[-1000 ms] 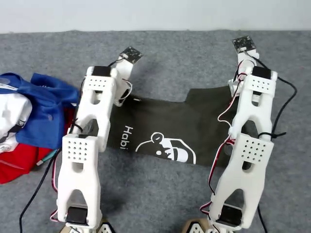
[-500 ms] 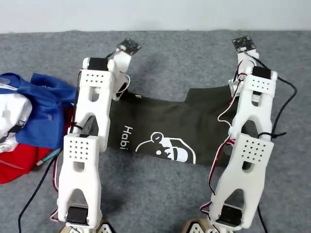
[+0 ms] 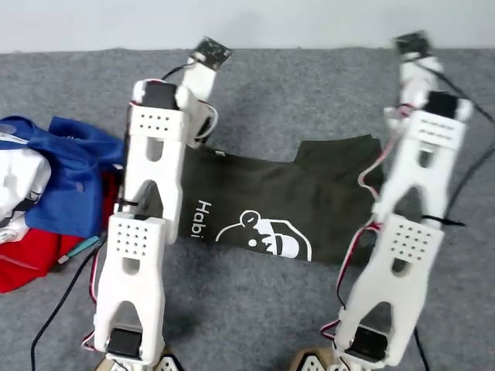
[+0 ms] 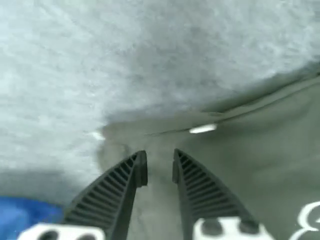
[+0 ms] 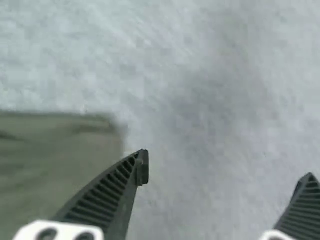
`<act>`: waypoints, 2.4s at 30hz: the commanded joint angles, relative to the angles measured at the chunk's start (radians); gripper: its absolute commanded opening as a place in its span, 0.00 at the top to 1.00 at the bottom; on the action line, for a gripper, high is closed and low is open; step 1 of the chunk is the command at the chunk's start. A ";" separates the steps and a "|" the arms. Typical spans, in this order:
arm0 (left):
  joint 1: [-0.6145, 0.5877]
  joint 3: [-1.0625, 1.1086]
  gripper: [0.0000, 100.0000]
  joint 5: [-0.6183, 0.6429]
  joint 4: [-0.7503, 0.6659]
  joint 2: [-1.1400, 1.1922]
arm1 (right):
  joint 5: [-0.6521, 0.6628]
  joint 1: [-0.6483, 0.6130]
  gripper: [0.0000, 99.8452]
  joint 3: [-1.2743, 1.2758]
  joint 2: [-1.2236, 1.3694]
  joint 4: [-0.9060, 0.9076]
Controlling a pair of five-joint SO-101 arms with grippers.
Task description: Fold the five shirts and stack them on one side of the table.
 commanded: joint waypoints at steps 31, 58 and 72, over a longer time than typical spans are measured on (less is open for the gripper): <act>0.127 0.085 0.91 0.069 0.023 -0.048 | 0.068 -0.110 0.57 -0.032 -0.036 0.308; -0.265 1.343 0.83 -0.058 -0.204 -0.801 | 0.100 -0.047 0.57 1.510 -0.888 0.113; -0.325 1.357 0.75 -0.052 -0.368 -0.713 | 0.032 -0.111 0.57 1.524 -0.891 0.104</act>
